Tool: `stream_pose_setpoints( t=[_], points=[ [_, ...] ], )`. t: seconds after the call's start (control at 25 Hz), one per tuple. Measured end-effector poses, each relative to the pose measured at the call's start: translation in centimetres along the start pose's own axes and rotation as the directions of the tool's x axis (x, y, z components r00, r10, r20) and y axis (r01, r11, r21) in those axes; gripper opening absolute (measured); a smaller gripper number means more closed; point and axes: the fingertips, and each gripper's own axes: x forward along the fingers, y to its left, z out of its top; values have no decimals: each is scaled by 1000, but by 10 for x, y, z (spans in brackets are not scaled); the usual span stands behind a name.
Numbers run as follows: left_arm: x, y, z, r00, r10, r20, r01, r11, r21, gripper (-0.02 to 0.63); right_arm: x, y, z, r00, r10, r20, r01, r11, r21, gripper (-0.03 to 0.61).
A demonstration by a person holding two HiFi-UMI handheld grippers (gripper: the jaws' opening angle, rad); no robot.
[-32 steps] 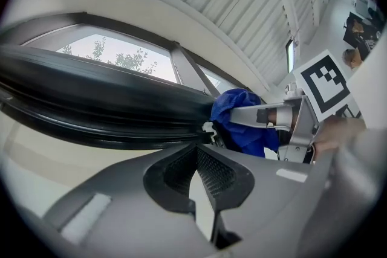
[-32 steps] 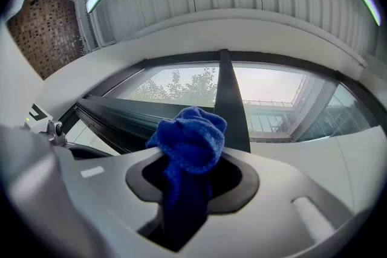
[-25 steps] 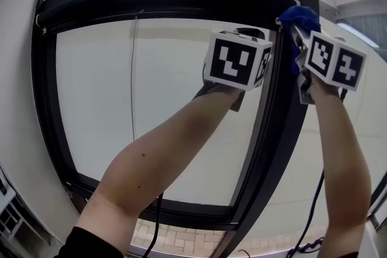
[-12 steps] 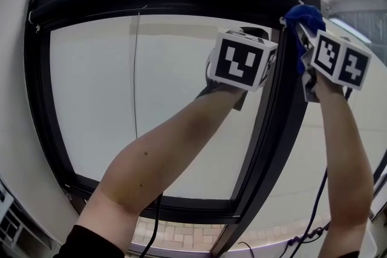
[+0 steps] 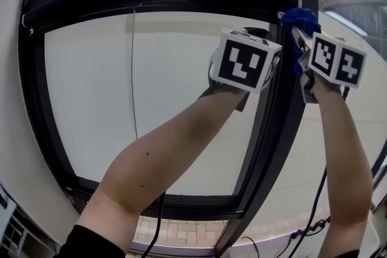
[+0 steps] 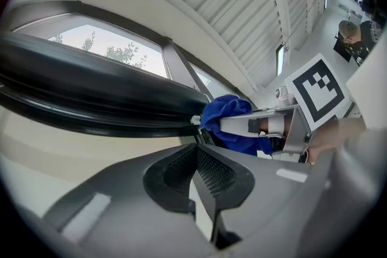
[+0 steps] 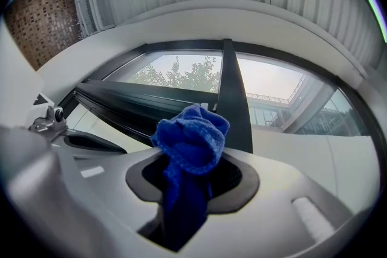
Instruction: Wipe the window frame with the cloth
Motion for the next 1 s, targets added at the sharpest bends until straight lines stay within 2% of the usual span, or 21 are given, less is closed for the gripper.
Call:
stream_pose_setpoints(
  t=[0.28, 0.48, 0.76, 1.0],
  points=[
    [-4, 4, -7, 1000, 13, 14, -14, 1000, 19, -9, -1, 7, -10, 1000, -22, -21, 21, 999, -34, 141],
    [-7, -6, -17, 1000, -20, 2, 20, 1000, -9, -9, -11, 9, -32, 998, -39, -51, 37, 999, -39, 141],
    [-11, -10, -43, 999, -29, -31, 27, 998, -54, -9, -26, 8, -65, 992, -47, -116, 45, 999, -25, 141],
    [-20, -23, -68, 998, -50, -46, 45, 994, -99, -9, -41, 19, -92, 985, -35, -167, 29, 999, -40, 141]
  ],
)
